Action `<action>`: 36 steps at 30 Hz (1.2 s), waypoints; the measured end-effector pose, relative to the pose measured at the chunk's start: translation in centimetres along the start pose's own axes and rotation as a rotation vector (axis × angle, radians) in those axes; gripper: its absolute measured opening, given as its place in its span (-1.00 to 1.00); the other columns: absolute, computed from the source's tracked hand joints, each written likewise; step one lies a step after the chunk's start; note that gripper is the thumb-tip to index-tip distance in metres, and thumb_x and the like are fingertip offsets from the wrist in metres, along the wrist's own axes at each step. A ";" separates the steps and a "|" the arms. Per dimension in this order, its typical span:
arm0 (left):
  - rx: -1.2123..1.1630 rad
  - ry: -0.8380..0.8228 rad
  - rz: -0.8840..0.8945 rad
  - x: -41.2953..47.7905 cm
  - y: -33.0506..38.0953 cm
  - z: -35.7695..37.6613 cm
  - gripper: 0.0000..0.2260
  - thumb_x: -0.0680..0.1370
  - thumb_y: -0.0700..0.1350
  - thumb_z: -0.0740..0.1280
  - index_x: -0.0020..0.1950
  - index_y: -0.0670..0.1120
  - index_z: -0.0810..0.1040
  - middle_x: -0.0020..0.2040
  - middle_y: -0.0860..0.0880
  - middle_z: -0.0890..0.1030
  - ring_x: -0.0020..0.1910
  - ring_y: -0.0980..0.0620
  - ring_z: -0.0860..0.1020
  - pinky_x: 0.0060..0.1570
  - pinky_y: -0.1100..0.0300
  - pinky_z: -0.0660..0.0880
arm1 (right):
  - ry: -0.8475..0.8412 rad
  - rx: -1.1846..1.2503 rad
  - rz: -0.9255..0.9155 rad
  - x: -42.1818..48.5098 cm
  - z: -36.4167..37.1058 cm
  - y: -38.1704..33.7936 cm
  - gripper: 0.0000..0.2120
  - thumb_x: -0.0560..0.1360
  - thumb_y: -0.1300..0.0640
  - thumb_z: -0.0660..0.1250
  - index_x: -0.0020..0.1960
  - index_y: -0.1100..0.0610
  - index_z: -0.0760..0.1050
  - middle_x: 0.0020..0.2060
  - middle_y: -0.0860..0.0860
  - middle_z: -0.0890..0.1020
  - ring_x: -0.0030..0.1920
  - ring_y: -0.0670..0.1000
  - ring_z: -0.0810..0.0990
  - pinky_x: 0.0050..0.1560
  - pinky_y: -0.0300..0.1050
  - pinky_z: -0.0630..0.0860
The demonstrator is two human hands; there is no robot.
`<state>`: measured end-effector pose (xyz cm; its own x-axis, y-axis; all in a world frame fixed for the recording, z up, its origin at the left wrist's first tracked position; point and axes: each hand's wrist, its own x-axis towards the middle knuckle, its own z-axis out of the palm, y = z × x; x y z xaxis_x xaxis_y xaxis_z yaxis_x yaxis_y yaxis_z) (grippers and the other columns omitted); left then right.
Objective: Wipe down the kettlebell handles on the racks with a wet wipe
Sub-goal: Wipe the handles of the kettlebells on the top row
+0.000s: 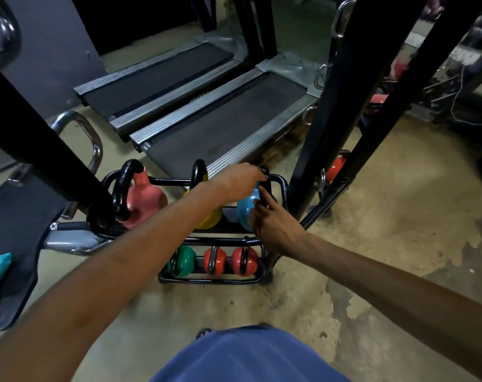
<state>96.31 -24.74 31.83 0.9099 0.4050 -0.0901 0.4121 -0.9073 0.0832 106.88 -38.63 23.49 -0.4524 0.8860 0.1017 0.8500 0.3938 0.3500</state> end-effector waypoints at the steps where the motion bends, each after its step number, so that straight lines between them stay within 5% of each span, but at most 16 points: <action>1: 0.045 -0.025 0.033 0.0 0.1 -0.1 -0.70 0.63 -0.18 0.23 0.34 -0.04 0.56 0.34 0.01 0.57 0.28 -0.07 0.54 0.14 -0.02 0.54 | -0.032 -0.026 -0.035 -0.2 0.0 -0.1 -0.82 0.47 0.23 0.41 0.06 0.23 0.65 -0.22 0.14 0.63 0.15 0.27 0.57 0.53 0.43 0.03; 4: 0.101 -0.034 0.031 0.1 0.5 -0.6 -0.79 0.66 -0.10 0.20 0.15 -0.06 0.61 0.14 -0.02 0.62 0.11 -0.06 0.59 -0.05 0.00 0.56 | -0.003 -0.024 -0.045 -0.1 -0.1 -0.2 -0.89 0.47 0.28 0.34 -0.08 0.25 0.63 -0.34 0.11 0.56 0.06 0.23 0.54 0.55 0.39 0.09; 7: 0.082 -0.058 0.012 0.5 1.0 -0.6 -0.76 0.67 0.00 0.17 0.09 -0.06 0.60 0.11 -0.03 0.62 0.08 -0.08 0.61 -0.05 -0.03 0.56 | 0.025 -0.021 -0.031 -0.4 0.0 -0.5 -0.78 0.56 0.32 0.18 -0.07 0.28 0.61 -0.31 0.12 0.56 0.11 0.25 0.54 0.59 0.34 -0.10; 11: 0.066 -0.096 -0.047 0.6 2.2 -0.8 -0.71 0.65 0.08 0.24 0.22 -0.10 0.51 0.14 -0.06 0.57 0.05 -0.12 0.60 -0.09 -0.01 0.50 | 0.141 0.015 -0.036 -3.0 0.6 -0.4 -0.71 0.62 0.22 0.16 0.14 0.21 0.65 0.14 0.12 0.66 0.42 0.26 0.42 0.55 0.30 0.17; 15: 0.091 -0.124 -0.041 0.5 2.5 -0.7 -0.60 0.63 0.12 0.28 0.33 -0.13 0.45 0.22 -0.10 0.55 0.11 -0.16 0.60 0.01 -0.10 0.55 | 0.215 0.146 0.149 -4.7 1.3 -1.2 -0.71 0.57 0.11 0.39 0.27 0.13 0.61 0.39 0.09 0.52 0.36 0.17 0.43 0.29 0.11 0.45; 21: 0.098 -0.122 -0.035 0.1 2.7 -0.8 -0.57 0.62 0.10 0.30 0.38 -0.15 0.41 0.33 -0.12 0.51 0.16 -0.17 0.59 0.00 -0.07 0.54 | 0.567 0.731 0.859 -3.8 0.4 -5.8 -0.85 0.62 0.25 0.36 0.18 0.22 0.59 0.12 0.05 0.58 0.02 -0.07 0.60 -0.01 -0.24 0.58; 25: 0.082 -0.105 -0.044 -0.1 3.2 -1.1 -0.56 0.59 0.10 0.37 0.32 -0.16 0.43 0.21 -0.10 0.55 0.09 -0.14 0.59 -0.12 0.04 0.43 | 0.660 0.940 1.147 -3.0 0.6 -6.5 -0.82 0.58 0.31 0.37 0.14 0.14 0.62 0.01 -0.03 0.67 0.01 -0.11 0.63 0.05 -0.14 0.60; 30: 0.056 -0.105 -0.072 -0.3 3.5 -1.5 -0.59 0.58 0.08 0.39 0.29 -0.15 0.45 0.19 -0.08 0.56 0.08 -0.11 0.59 -0.16 0.09 0.36 | 0.632 1.437 1.346 -0.7 -0.5 -4.5 -0.74 0.66 0.16 0.28 0.30 0.01 0.60 0.16 -0.13 0.68 0.19 -0.17 0.63 0.18 -0.21 0.59; 36: 0.049 -0.104 -0.081 -0.3 3.7 -1.5 -0.60 0.58 0.05 0.39 0.29 -0.16 0.44 0.23 -0.11 0.55 0.13 -0.15 0.59 -0.13 0.04 0.41 | 0.494 1.740 1.248 -0.4 -0.2 -1.4 -0.62 0.56 0.39 0.12 -0.28 0.07 0.53 -0.38 -0.06 0.56 -0.28 -0.05 0.51 -0.20 -0.15 0.43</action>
<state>97.66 -28.03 33.69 0.8626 0.4660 -0.1970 0.4793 -0.8774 0.0229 105.81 -39.56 23.13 0.5898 0.7841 -0.1932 -0.1216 -0.1503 -0.9811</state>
